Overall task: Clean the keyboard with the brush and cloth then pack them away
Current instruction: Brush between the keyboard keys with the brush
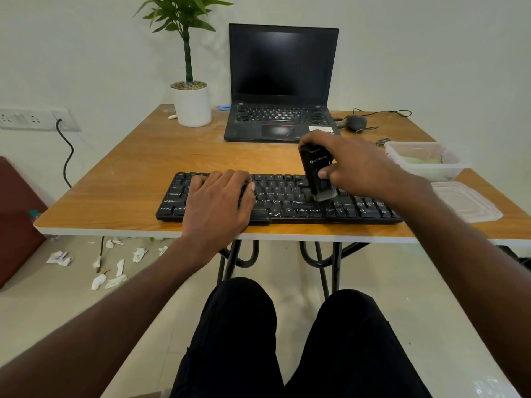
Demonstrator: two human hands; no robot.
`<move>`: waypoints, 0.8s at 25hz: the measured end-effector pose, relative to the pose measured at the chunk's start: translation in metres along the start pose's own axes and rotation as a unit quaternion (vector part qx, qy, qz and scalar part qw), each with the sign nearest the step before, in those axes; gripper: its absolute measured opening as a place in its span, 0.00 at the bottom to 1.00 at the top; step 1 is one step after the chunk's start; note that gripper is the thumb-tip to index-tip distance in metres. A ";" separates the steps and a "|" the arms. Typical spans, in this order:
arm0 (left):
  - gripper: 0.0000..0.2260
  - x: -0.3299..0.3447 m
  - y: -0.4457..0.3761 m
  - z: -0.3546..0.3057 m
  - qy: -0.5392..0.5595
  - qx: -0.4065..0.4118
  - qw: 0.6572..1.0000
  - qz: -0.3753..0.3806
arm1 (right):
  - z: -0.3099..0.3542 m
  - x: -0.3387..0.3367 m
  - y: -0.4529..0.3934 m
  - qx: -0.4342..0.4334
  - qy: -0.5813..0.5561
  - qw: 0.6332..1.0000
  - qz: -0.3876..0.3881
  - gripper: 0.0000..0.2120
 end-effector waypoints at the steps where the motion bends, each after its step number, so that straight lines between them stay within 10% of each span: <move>1: 0.12 0.000 0.000 0.000 0.000 0.000 1.000 0.000 | 0.001 -0.001 0.003 -0.002 -0.014 1.000 -0.026 0.31; 20: 0.13 0.000 0.001 -0.003 -0.018 0.000 1.000 0.015 | 0.005 0.009 0.030 -0.014 -0.066 0.992 -0.111 0.31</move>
Point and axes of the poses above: each hand's wrist, its own y-axis away from the middle knuckle, its own x-axis out of the palm, z = x × y, the point moved 6 cm from there along -y, towards the middle knuckle, and after that the axes turned 3 degrees about -z, right-handed, at the moved point
